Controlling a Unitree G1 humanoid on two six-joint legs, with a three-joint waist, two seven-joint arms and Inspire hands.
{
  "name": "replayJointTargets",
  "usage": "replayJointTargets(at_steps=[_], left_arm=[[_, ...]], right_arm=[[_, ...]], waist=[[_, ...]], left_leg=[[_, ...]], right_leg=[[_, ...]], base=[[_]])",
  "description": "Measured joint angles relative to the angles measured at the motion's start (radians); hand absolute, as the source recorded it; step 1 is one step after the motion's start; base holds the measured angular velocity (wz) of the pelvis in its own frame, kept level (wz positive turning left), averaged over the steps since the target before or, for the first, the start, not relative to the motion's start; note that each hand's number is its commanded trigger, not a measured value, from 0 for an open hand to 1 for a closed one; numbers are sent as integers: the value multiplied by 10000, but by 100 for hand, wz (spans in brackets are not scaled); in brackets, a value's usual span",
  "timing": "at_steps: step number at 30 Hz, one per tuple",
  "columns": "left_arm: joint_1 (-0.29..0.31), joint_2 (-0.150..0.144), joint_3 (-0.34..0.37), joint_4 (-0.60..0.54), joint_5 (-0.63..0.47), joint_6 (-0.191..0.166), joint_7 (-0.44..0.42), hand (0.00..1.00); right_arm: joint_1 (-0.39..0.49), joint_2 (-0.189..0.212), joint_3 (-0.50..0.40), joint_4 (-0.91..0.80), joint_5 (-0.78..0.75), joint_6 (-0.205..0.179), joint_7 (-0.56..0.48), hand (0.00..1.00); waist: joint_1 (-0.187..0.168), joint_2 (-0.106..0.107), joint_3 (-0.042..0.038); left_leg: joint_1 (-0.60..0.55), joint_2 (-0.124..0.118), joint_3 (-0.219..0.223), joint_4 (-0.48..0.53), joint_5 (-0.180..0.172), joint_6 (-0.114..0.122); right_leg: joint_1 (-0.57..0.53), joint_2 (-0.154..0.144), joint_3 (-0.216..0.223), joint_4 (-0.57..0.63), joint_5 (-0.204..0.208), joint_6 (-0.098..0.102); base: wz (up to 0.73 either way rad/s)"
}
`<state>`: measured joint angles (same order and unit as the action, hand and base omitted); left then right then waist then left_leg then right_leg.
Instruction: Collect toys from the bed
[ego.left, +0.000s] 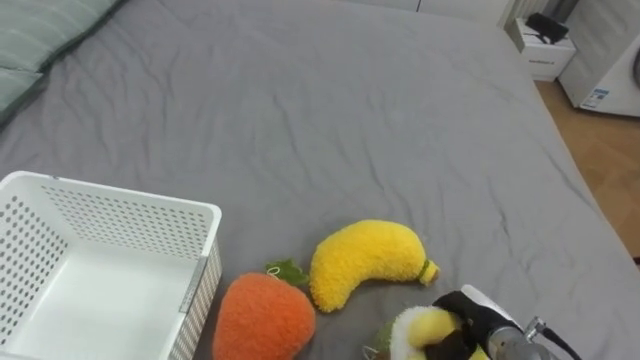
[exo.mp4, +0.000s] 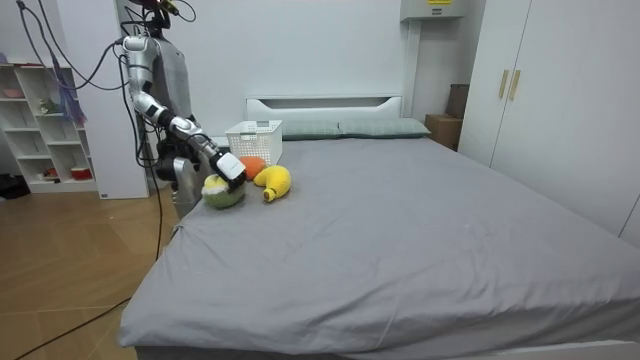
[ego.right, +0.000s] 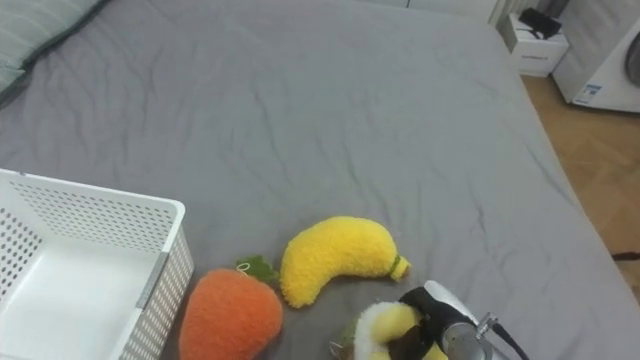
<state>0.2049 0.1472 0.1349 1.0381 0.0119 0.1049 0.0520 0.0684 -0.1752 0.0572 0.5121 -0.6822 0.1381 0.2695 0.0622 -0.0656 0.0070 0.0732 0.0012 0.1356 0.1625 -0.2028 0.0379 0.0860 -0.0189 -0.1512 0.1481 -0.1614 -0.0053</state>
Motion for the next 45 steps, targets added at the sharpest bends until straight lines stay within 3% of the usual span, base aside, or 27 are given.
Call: replayJointTargets(at_steps=[8,13,20,29,35,40,45], left_arm=[[16,-6,9,-7,5,-15,-4,0],[16,18,50,-2,10,-21,-28,0],[7,42,100,72,25,-78,-294,0],[-5,79,83,107,278,-84,-464,0],[-102,137,-20,206,265,-142,-457,0],[-304,96,-28,198,316,-147,-449,0],[-442,154,-424,187,307,-175,-375,0]], right_arm=[[12,111,0,-21,8,-54,-140,100],[11,-45,-48,-832,256,-63,-207,100],[-29,-322,-732,-3351,1174,-167,-264,100],[-707,-724,-1594,-6184,3271,-135,-475,100],[-1976,-727,-1232,-6910,3732,-117,-354,100],[-2838,-728,-769,-7094,3713,84,-255,100],[-3533,-595,373,-7112,3497,276,173,100]], waist=[[-48,-10,-9],[-65,-61,-45],[-228,-35,-38],[-341,2,2],[-249,-18,8],[196,-43,-21],[527,-59,-23]], left_leg=[[-16,-3,-21,5,2,1],[-58,-3,-42,67,3,2],[-69,-15,-36,72,6,8],[-96,-10,-54,52,10,10],[-144,-27,-144,52,10,11],[-289,-30,-202,95,17,12],[-265,-104,-345,88,39,12]], right_leg=[[4,-76,-114,16,-4,7],[-7,-91,-147,28,-8,11],[-3,-99,-128,36,-8,11],[-41,-18,-30,33,-8,12],[-36,-22,-158,26,-8,12],[-187,-14,-168,65,-8,11],[-144,-26,-164,53,-8,11]], base=[[0],[1],[1],[-1],[2],[1],[4]])
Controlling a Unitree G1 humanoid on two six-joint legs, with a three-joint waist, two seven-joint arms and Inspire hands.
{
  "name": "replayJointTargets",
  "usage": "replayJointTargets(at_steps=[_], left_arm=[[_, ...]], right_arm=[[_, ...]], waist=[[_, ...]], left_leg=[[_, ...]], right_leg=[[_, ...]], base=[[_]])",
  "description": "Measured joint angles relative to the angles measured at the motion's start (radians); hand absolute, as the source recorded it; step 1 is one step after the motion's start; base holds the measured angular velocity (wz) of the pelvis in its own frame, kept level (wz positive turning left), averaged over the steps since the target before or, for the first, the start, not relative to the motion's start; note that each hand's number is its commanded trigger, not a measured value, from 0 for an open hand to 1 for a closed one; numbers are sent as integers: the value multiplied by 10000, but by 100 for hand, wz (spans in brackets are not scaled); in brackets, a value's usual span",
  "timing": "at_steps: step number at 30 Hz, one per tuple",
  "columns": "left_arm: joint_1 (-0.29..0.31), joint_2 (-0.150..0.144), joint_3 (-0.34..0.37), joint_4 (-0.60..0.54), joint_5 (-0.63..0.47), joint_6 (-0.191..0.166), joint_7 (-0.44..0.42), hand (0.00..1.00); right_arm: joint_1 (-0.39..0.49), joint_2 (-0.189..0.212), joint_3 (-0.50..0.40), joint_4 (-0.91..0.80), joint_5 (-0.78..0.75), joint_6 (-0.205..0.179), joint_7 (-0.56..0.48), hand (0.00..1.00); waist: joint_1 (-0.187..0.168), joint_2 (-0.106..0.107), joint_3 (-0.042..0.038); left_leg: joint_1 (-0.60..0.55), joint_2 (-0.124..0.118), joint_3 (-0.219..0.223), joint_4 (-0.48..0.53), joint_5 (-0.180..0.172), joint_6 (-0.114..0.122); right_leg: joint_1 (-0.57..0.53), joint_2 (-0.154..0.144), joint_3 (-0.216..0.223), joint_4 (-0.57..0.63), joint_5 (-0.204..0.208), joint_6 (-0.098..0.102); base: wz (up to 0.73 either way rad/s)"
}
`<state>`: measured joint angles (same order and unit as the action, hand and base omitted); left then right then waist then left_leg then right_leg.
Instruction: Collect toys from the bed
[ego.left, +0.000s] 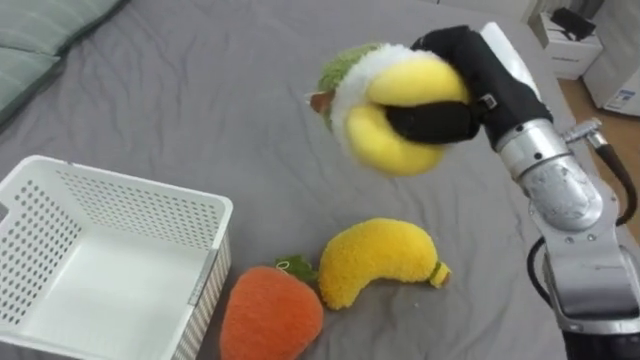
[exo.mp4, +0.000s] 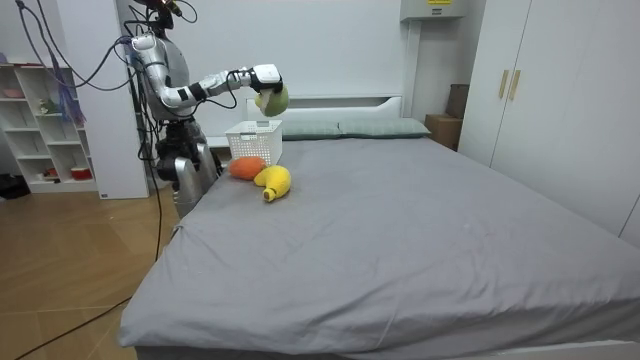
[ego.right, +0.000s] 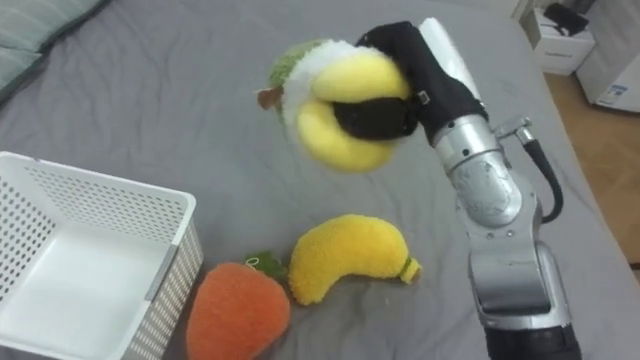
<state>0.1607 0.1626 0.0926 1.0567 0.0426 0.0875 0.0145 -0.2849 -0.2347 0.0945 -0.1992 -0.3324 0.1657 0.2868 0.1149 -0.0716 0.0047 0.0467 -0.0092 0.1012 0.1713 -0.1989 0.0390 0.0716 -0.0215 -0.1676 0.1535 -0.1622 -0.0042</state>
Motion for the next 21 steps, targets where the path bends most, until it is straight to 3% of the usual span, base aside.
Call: replayJointTargets(at_steps=[6,12,21], left_arm=[[-246,-15,-128,-7,-4,-24,41,0],[-355,-38,-371,-81,-103,-25,244,0],[-318,-45,-348,-197,-109,-73,293,0]], right_arm=[[-232,23,606,354,-455,209,45,100],[-935,243,1135,1233,-870,407,-63,100],[-1192,377,1259,2051,-1087,456,-256,100]], waist=[[586,-133,121],[890,-175,123],[1418,-379,143]], left_leg=[[-46,-40,-275,-46,41,49],[-113,-99,-597,-34,80,62],[-331,-267,-1165,31,240,115]], right_leg=[[99,-102,-392,1,-1,5],[165,-134,-708,-22,1,9],[244,-274,-1288,-50,-5,25]], base=[[13],[15],[20]])
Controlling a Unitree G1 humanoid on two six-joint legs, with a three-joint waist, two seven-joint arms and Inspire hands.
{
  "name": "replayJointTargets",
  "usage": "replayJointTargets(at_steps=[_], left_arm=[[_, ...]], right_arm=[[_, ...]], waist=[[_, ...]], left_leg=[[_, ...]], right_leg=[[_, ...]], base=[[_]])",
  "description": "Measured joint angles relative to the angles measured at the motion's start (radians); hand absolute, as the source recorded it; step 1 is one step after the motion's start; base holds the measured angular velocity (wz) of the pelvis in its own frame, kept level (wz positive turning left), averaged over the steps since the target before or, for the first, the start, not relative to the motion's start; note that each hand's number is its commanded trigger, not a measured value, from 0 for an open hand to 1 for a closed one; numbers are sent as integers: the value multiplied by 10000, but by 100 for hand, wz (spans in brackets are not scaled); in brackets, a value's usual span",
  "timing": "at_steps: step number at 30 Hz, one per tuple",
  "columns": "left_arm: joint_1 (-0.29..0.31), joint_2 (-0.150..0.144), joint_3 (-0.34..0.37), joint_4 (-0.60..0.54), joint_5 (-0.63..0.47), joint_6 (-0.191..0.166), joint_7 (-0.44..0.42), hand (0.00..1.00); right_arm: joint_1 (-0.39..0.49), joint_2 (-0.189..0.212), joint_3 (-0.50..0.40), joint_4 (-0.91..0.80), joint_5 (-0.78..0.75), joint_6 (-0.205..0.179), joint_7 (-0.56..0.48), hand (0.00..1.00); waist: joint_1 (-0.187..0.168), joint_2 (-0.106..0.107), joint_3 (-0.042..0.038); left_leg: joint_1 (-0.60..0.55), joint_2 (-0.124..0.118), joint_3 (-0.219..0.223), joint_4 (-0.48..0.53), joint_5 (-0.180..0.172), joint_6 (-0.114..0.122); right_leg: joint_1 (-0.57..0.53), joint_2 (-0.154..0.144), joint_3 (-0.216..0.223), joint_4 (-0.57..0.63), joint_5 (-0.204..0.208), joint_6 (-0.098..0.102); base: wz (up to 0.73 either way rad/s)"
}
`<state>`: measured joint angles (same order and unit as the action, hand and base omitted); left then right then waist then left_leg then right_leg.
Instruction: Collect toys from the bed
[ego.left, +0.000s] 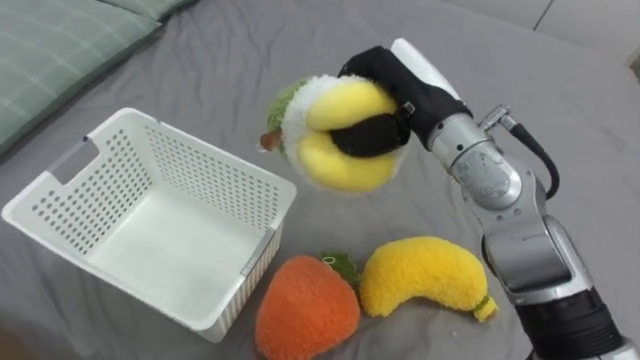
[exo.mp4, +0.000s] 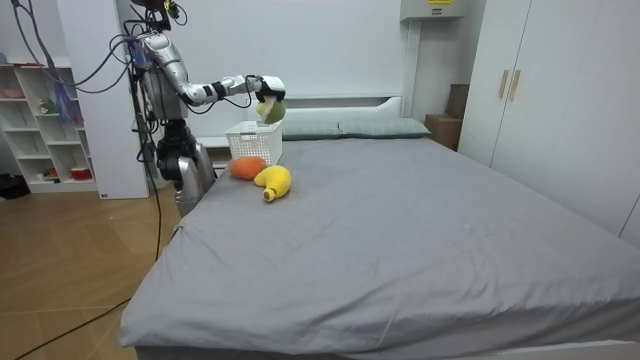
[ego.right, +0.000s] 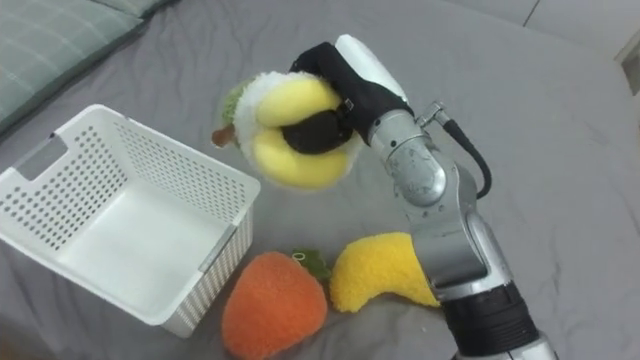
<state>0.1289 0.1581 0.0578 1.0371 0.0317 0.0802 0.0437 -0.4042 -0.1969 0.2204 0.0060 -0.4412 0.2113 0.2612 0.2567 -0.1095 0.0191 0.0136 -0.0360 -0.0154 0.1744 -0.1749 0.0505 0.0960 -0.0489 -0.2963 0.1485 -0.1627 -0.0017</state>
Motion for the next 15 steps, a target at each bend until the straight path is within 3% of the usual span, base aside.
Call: replayJointTargets(at_steps=[9,15], left_arm=[[508,-127,131,-751,53,59,61,0],[644,-119,132,-748,72,328,66,0]], right_arm=[[-678,45,80,1520,-18,-12,-594,100],[-1391,54,376,2430,-87,-1,-703,100]], waist=[[536,-77,21],[625,-74,23]], left_leg=[[-88,-143,-513,182,77,-5],[-216,-186,-795,303,103,-30]], right_leg=[[180,-73,-327,19,-23,69],[215,-66,-482,16,-23,69]], base=[[18],[14]])
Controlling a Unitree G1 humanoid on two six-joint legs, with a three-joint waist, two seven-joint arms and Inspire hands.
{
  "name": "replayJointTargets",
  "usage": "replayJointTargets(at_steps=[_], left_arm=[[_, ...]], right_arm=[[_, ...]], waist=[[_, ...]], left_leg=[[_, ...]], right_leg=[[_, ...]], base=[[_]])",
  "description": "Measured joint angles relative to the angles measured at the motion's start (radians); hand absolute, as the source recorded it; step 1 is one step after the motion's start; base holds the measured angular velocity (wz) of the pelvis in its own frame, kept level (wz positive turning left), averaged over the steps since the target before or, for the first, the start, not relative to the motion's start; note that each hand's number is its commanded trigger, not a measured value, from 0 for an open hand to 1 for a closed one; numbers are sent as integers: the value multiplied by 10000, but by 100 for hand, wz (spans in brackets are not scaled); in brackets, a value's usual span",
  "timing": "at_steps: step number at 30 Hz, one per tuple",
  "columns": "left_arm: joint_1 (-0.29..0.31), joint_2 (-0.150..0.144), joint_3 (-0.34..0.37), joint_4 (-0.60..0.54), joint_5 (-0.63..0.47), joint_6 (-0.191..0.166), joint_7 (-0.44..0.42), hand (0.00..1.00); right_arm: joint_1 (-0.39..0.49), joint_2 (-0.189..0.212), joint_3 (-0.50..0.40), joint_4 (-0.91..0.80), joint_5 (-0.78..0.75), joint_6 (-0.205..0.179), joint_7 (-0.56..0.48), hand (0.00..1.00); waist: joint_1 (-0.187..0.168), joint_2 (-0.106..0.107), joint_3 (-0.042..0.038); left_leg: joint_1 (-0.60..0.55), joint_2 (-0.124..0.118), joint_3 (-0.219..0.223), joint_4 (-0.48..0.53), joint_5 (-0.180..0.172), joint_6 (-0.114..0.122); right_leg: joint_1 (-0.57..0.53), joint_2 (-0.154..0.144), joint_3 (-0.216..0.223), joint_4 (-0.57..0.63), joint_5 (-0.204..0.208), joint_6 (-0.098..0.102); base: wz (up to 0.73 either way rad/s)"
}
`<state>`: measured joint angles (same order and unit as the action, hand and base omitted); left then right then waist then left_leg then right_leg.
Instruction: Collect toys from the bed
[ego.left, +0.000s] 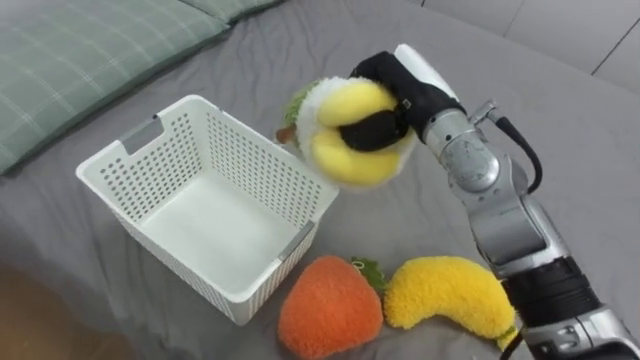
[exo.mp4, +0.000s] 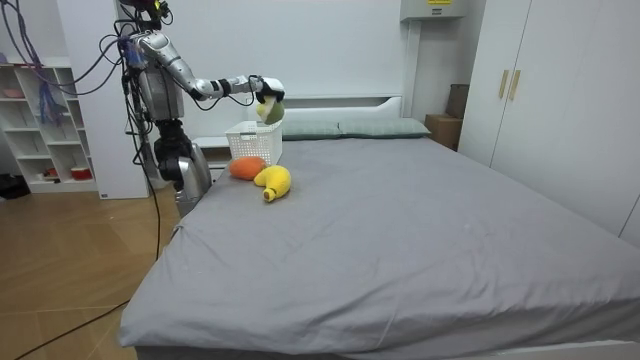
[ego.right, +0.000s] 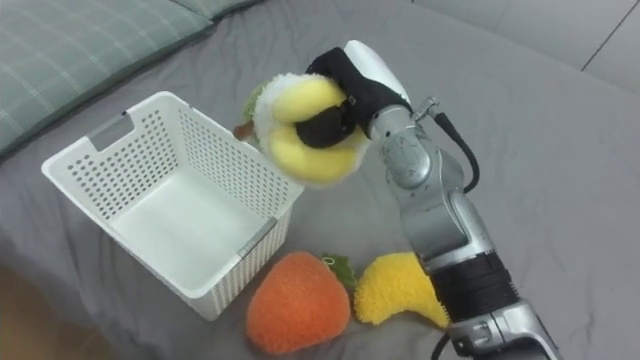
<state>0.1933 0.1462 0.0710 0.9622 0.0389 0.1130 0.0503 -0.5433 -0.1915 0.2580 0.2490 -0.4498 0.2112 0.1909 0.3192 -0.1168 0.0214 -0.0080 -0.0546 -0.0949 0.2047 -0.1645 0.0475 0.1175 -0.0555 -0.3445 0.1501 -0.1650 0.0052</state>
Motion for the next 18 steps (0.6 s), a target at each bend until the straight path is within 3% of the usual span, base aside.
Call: replayJointTargets(at_steps=[10,18], left_arm=[[50,26,-227,4,-6,209,55,0],[12,127,-369,84,-38,406,101,0]], right_arm=[[-292,77,67,595,133,1,-380,100],[-422,293,721,655,-209,88,-592,100]], waist=[[288,-16,5],[470,-140,-7]], left_leg=[[-51,-143,-351,5,127,10],[-59,-258,-498,5,187,18]], right_leg=[[75,-85,-295,1,-33,53],[130,-125,-427,-2,-55,89]], base=[[11],[5]])
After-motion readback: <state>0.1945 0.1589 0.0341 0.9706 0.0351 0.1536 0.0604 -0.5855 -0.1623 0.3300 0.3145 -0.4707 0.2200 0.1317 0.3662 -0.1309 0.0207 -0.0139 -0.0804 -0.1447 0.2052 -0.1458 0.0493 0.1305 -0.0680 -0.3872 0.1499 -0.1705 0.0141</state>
